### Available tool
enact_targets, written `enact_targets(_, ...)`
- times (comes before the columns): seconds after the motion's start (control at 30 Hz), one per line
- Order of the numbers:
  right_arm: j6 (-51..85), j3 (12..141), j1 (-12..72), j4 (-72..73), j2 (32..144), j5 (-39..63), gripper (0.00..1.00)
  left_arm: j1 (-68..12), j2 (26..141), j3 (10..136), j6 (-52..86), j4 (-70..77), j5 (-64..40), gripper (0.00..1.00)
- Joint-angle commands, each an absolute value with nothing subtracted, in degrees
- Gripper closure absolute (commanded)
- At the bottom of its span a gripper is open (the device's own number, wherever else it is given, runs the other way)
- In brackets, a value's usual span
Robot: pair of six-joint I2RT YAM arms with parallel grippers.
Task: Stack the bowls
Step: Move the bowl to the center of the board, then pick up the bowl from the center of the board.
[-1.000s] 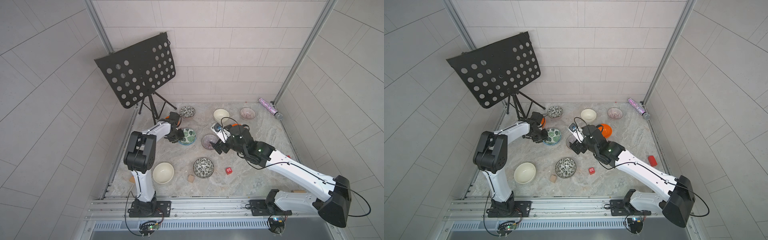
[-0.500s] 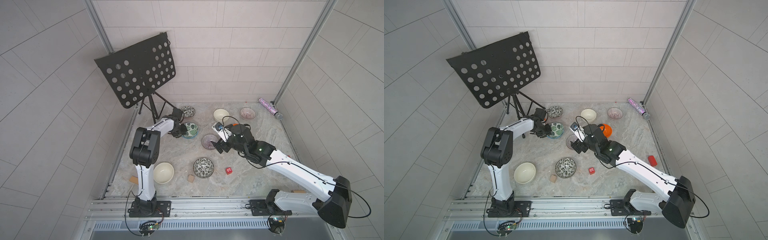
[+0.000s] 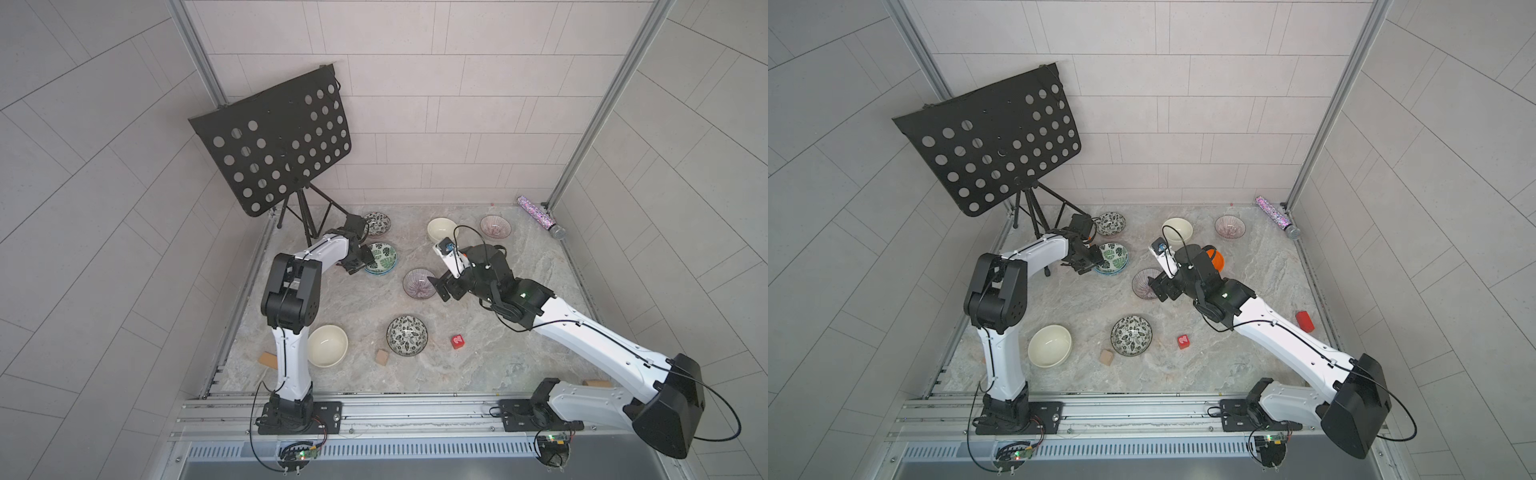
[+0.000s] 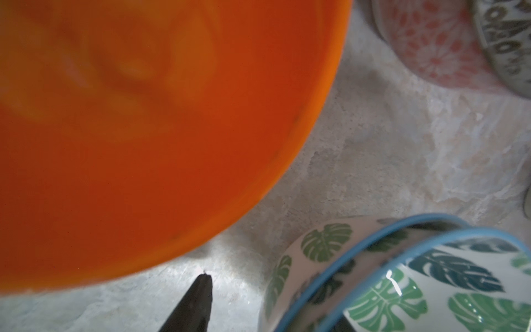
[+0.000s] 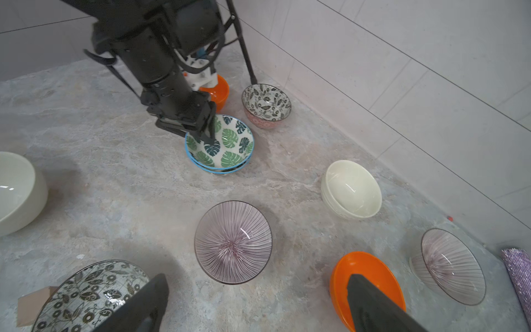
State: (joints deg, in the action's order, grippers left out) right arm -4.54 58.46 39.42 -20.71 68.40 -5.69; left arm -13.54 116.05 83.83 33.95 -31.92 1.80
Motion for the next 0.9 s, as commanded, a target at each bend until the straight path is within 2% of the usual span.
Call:
enact_targets(0.0, 2.49, 61.97, 34.65, -23.19, 69.34, -6.05, 0.02, -13.61, 109.33, 83.35, 31.74, -33.79, 3.70, 0.44)
enact_targets(0.2, 9.21, 66.72, 28.07, -30.04, 77.29, -8.43, 0.07, -14.86, 98.92, 78.96, 29.63, -35.70, 6.00, 0.42)
enact_targets(0.4, 20.37, 76.62, 11.38, -34.98, 87.18, -5.48, 0.14, -20.54, 91.83, 75.60, 26.47, -37.83, 6.89, 0.41)
enact_targets(0.57, 24.57, 87.15, 0.55, -38.56, 100.29, -1.82, 0.19, -23.75, 89.62, 73.97, 26.54, -38.74, 4.24, 0.40)
enact_targets(0.87, 24.43, 98.31, -4.47, -40.57, 115.44, 1.07, 0.26, -25.84, 86.94, 71.94, 26.25, -38.77, 1.96, 0.40)
